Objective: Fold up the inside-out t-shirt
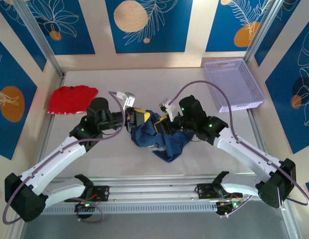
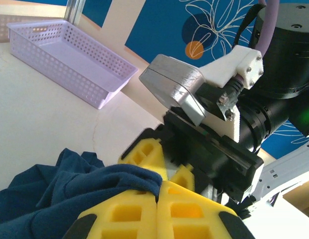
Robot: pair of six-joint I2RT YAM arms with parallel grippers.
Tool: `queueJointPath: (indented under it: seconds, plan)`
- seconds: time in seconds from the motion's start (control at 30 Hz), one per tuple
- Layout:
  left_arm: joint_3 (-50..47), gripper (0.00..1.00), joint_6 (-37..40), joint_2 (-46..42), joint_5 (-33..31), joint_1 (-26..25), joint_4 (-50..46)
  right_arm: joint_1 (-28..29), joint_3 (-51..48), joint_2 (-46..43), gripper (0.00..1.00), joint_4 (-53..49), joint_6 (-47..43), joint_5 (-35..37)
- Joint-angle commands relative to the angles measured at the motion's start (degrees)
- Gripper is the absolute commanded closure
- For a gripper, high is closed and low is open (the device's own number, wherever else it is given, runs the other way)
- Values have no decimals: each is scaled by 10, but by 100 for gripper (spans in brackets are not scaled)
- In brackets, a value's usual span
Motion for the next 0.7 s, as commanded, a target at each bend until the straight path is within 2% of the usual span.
queueJointPath:
  seconds: [0.0, 0.1, 0.23, 0.43, 0.67]
  plan:
    - [15, 100, 21, -10, -13, 5, -10, 4, 14, -9, 85, 8, -7, -3]
    - [17, 100, 28, -16, -60, 5, -36, 2, 12, -30, 95, -14, -15, 14]
    - [17, 100, 23, -29, -143, 20, -71, -22, 19, -77, 95, -51, -26, 18]
    - [-9, 100, -17, -41, -142, 63, -48, -111, -5, -134, 95, -5, 27, -118]
    - [-6, 100, 9, -20, -114, 63, -80, -136, -36, -114, 97, 81, 89, -202]
